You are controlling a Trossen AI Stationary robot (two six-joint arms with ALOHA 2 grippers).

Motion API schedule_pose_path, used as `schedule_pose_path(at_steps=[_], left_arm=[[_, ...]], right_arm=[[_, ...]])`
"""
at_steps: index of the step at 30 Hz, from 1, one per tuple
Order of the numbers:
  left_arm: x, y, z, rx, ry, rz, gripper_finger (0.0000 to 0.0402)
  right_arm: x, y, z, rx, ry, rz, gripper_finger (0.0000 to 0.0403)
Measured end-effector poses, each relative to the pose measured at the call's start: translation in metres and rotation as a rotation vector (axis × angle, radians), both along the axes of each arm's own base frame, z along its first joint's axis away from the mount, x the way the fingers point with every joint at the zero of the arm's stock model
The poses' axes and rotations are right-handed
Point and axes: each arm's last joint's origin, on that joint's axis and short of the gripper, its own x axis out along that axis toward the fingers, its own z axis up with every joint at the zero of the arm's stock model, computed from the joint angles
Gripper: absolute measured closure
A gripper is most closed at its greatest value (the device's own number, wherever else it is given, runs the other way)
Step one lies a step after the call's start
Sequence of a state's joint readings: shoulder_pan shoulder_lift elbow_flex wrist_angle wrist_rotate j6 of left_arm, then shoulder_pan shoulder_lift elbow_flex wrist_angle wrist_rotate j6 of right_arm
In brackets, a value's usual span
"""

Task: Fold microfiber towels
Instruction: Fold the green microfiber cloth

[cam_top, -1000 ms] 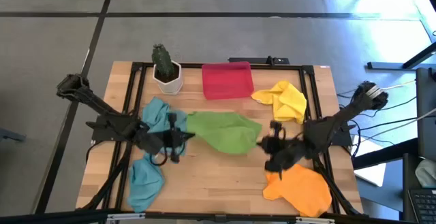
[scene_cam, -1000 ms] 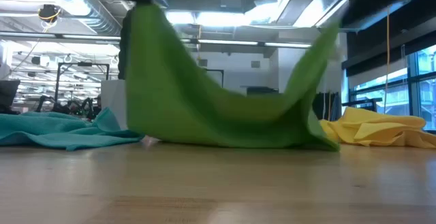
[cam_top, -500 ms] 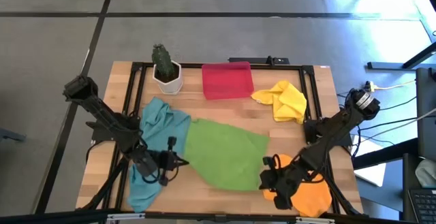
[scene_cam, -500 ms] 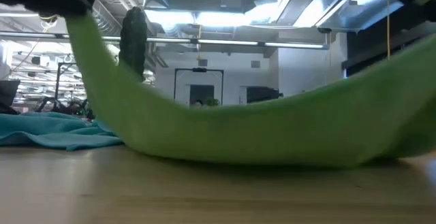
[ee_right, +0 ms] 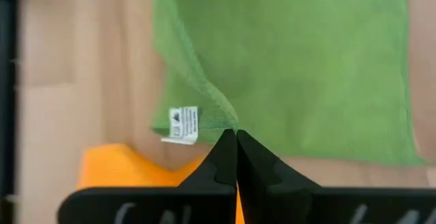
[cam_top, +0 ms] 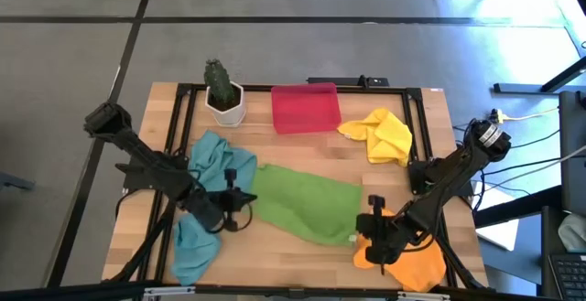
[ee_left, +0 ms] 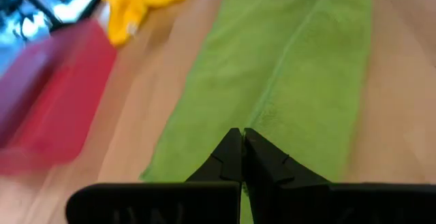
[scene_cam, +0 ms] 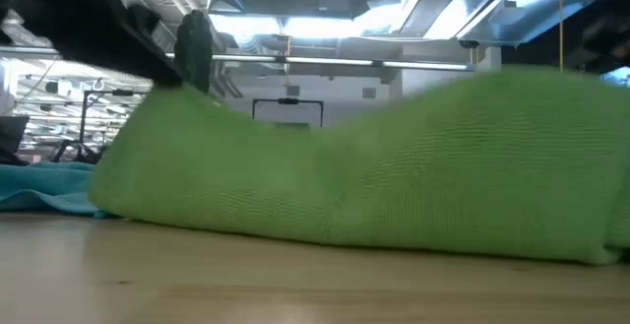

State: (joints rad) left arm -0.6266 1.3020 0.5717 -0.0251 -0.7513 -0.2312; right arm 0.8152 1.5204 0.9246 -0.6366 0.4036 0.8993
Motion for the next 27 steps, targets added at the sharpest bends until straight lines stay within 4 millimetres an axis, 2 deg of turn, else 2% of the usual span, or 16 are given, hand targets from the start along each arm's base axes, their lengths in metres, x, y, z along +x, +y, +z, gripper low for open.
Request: schedule_pose_path(at_steps=[7,12,18,27], left_arm=[[0.007,0.044,-0.025,-0.052,0.052,0.115,0.0402],[0.008,0.067,-0.034,-0.063,0.037,0.204,0.0401],[0.011,0.08,-0.034,-0.055,0.028,0.255,0.0402],[0.017,0.08,-0.026,0.03,-0.029,0.225,0.0402]], right_arm=[[-0.009,-0.028,-0.035,-0.045,0.049,-0.183,0.0403],[-0.008,-0.049,-0.047,-0.135,0.024,-0.275,0.0403],[-0.001,-0.063,-0.047,-0.176,0.027,-0.308,0.0403],[-0.009,-0.072,-0.026,-0.143,-0.021,-0.35,0.0403]])
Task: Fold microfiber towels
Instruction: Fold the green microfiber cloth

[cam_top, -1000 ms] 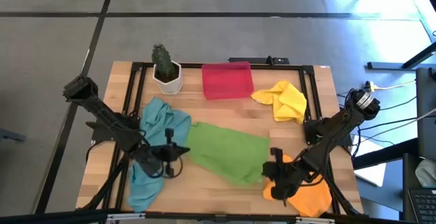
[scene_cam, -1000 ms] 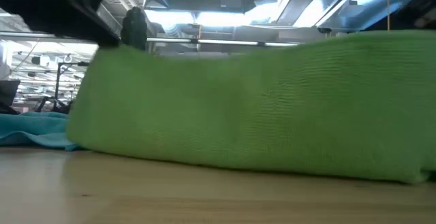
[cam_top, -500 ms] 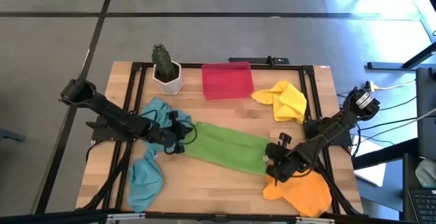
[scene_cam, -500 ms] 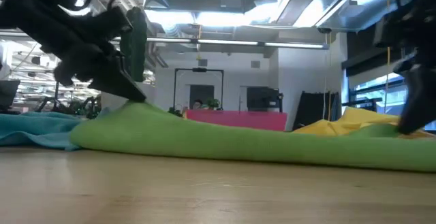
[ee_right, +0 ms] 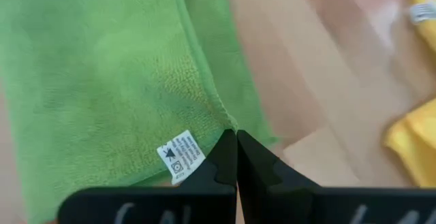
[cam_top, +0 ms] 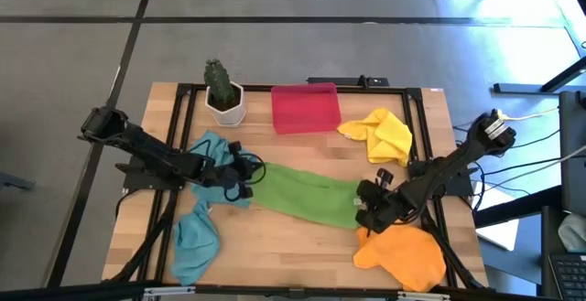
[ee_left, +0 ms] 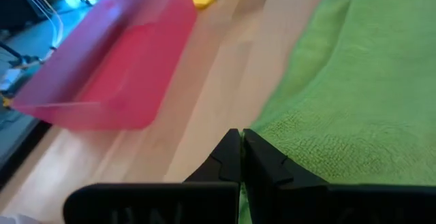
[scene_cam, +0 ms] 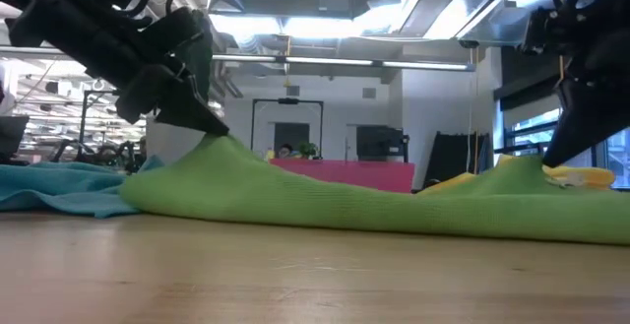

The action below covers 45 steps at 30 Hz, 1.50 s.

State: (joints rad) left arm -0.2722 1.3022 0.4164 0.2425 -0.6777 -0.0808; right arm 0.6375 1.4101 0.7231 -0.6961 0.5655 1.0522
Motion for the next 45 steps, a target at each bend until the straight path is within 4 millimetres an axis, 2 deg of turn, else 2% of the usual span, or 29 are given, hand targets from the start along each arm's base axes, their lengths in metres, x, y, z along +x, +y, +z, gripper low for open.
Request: schedule_pose_path(at_steps=[13,17,25,28,34,36,39,42,45], left_arm=[[0.001,0.011,0.0,0.019,0.01,0.061,0.0401],[0.0,0.02,-0.003,-0.003,0.033,0.1,0.0402],[0.002,0.028,-0.005,-0.071,0.051,0.066,0.04],[0.002,0.031,-0.005,-0.083,0.044,0.085,0.0383],[0.002,0.033,-0.004,-0.041,0.05,0.108,0.0317],[0.004,0.033,0.0,-0.013,0.052,0.113,0.0297],[0.009,0.03,0.019,-0.015,0.008,0.101,0.0277],[0.012,0.02,0.038,-0.032,-0.069,0.058,0.0271],[0.016,0.006,0.048,-0.094,-0.125,-0.06,0.027]], right_arm=[[-0.005,-0.007,0.0,-0.018,0.016,-0.09,0.0403],[-0.008,-0.014,-0.008,-0.03,0.038,-0.115,0.0403],[-0.014,-0.028,-0.029,-0.014,0.053,-0.155,0.039],[-0.014,-0.03,-0.03,-0.028,0.046,-0.163,0.0371],[-0.008,-0.027,-0.022,-0.051,0.028,-0.139,0.0323],[-0.007,-0.026,-0.016,-0.063,0.044,-0.137,0.0306],[-0.003,-0.024,-0.004,-0.079,0.066,-0.137,0.0284],[0.001,-0.021,0.005,-0.075,0.058,-0.131,0.0275],[0.006,-0.018,0.007,-0.066,0.036,-0.087,0.0274]])
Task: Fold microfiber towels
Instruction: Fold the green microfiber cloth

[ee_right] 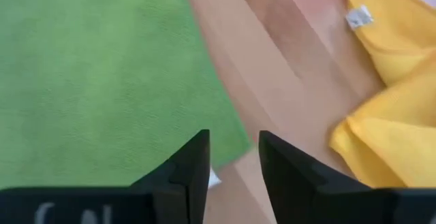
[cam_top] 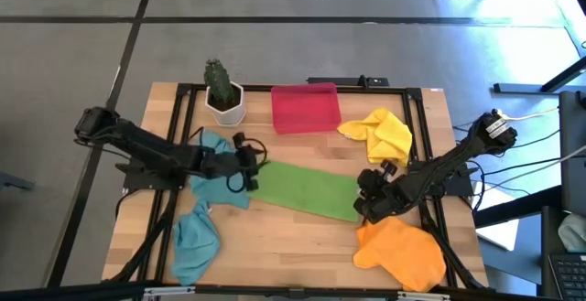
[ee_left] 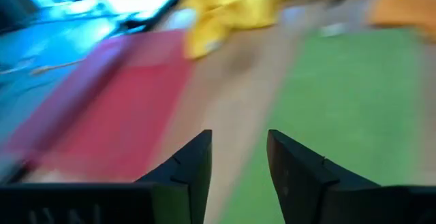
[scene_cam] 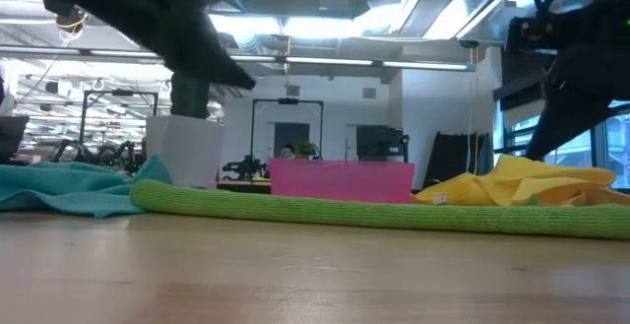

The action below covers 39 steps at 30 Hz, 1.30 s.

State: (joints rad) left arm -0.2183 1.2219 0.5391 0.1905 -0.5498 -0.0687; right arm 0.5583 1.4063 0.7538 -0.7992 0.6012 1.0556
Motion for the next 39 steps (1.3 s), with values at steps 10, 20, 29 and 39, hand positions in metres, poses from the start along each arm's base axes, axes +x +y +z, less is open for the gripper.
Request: schedule_pose_path(at_steps=[10,20,29,39], left_arm=[[0.005,-0.048,-0.036,-0.147,0.106,-0.185,0.0273],[0.008,-0.052,-0.07,-0.103,0.222,-0.106,0.0274],[0.013,-0.02,-0.077,-0.131,0.309,-0.01,0.0276],[0.021,0.007,-0.094,-0.231,0.382,0.023,0.0394]], right_arm=[[0.013,-0.005,-0.001,0.045,-0.031,0.045,0.0296],[0.023,-0.026,-0.002,0.096,0.069,0.104,0.0369],[0.027,-0.039,-0.003,0.122,0.124,0.14,0.0389],[0.025,-0.04,-0.009,0.175,0.126,0.133,0.0398]])
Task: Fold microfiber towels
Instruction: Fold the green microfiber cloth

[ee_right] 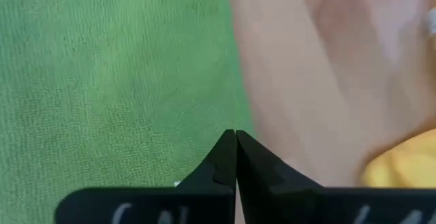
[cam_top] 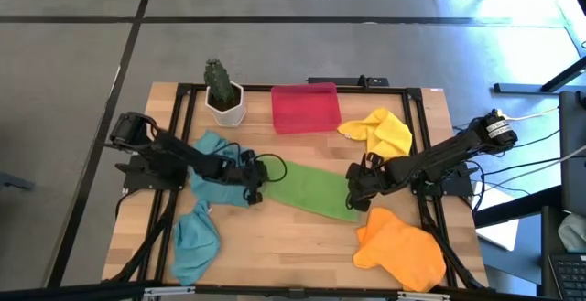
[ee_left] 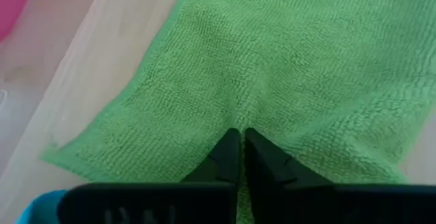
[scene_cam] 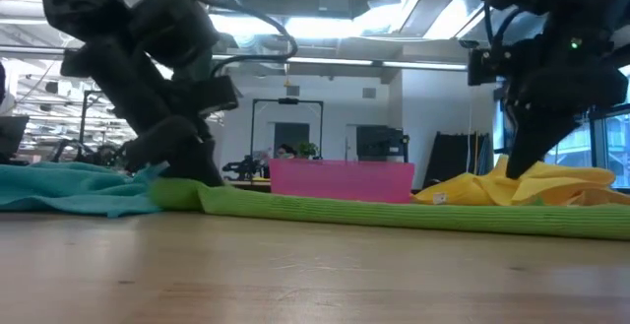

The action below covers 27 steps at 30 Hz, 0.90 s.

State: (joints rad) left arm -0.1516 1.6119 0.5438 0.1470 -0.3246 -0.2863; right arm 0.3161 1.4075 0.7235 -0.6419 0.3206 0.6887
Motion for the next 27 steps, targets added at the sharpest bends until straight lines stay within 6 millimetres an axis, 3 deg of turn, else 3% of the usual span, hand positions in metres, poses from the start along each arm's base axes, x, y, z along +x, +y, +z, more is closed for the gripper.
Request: schedule_pose_path(at_steps=[7,11,19,27], left_arm=[[0.006,0.014,0.005,0.039,0.021,-0.081,0.0399],[0.014,0.021,0.011,0.124,0.035,-0.172,0.0397],[0.028,0.048,0.027,0.219,0.055,-0.189,0.0391],[0.045,0.065,0.053,0.36,0.148,-0.223,0.0326]], right_arm=[[-0.018,-0.003,-0.03,0.096,0.035,-0.042,0.0399],[-0.024,-0.004,-0.036,0.12,0.043,-0.088,0.04],[-0.022,0.016,-0.031,0.229,0.038,-0.05,0.04],[-0.014,0.041,-0.023,0.392,-0.076,0.005,0.04]])
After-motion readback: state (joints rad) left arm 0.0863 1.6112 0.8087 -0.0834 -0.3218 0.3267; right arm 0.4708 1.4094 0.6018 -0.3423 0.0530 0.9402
